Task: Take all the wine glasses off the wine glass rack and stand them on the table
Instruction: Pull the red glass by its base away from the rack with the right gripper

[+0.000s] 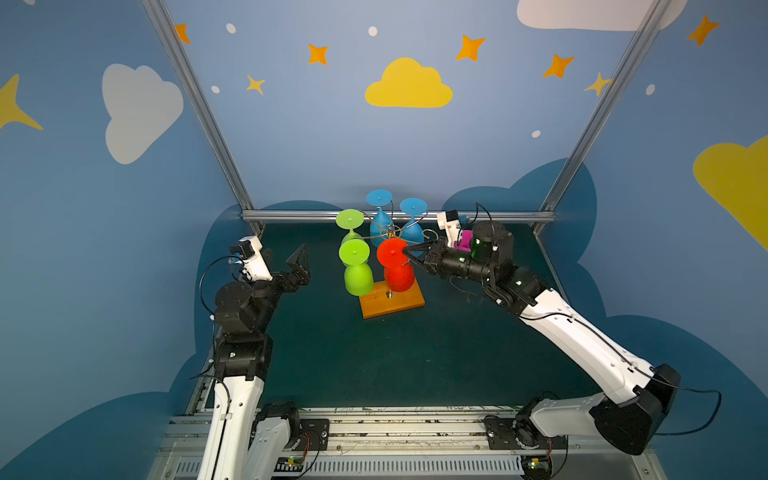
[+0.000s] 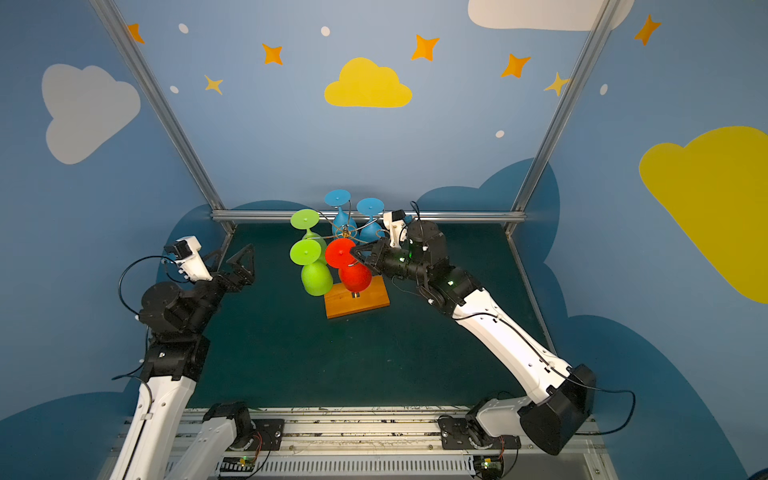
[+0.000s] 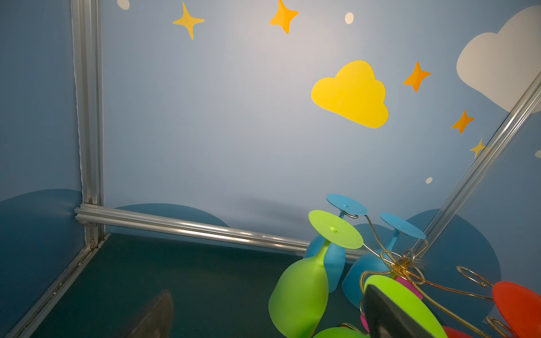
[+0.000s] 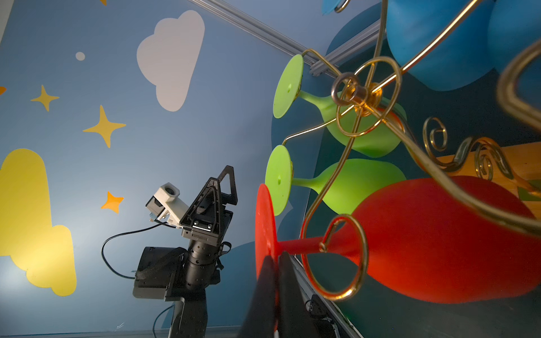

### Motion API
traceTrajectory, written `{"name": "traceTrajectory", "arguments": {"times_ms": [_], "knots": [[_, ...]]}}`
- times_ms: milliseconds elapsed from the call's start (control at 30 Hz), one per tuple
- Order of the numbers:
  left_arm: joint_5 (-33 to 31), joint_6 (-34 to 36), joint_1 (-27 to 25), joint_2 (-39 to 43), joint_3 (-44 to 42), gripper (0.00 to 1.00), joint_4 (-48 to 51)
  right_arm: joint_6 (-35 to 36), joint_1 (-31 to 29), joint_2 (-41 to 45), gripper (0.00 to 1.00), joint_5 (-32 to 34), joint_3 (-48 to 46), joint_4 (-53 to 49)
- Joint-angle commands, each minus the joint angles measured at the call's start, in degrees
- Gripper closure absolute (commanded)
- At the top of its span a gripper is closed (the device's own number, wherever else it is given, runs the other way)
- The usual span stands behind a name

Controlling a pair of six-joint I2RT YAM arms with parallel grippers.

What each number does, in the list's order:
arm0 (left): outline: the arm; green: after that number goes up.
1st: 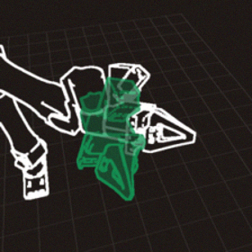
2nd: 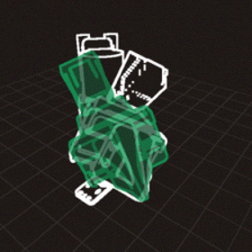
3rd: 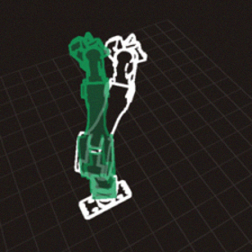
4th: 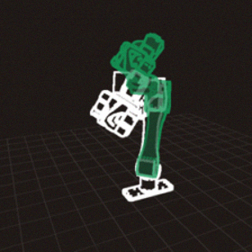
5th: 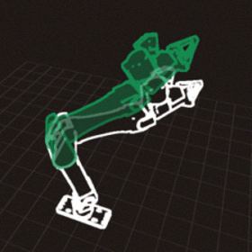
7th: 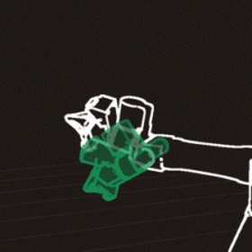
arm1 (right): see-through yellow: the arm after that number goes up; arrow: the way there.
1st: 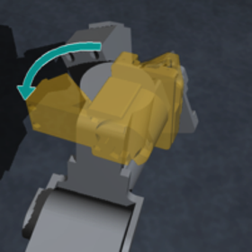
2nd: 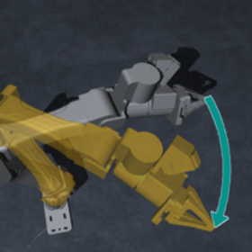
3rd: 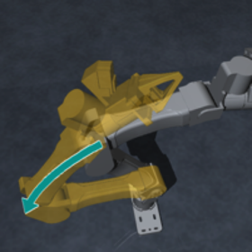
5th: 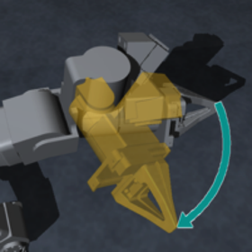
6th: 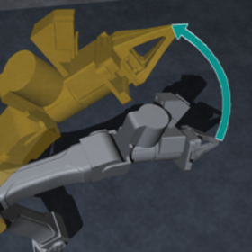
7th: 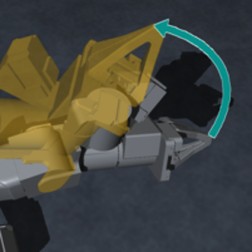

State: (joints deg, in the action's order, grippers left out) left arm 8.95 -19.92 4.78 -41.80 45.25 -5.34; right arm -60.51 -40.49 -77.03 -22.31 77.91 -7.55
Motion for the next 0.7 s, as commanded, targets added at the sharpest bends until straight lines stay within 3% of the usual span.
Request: {"name": "traceTrajectory", "arguments": {"times_ms": [0, 667], "knots": [[-0.55, 0.15, 0.16, 0.79, -0.42, 0.01, -1.25, -0.38, -0.12, 0.82, 1.00, 2.05, 1.23, 2.50], [-0.77, 0.24, 0.15, 1.11, -0.39, 0.01, -1.25, -1.80, -0.02, 0.97, 1.00, 5.94, -0.21, 3.95]]}}
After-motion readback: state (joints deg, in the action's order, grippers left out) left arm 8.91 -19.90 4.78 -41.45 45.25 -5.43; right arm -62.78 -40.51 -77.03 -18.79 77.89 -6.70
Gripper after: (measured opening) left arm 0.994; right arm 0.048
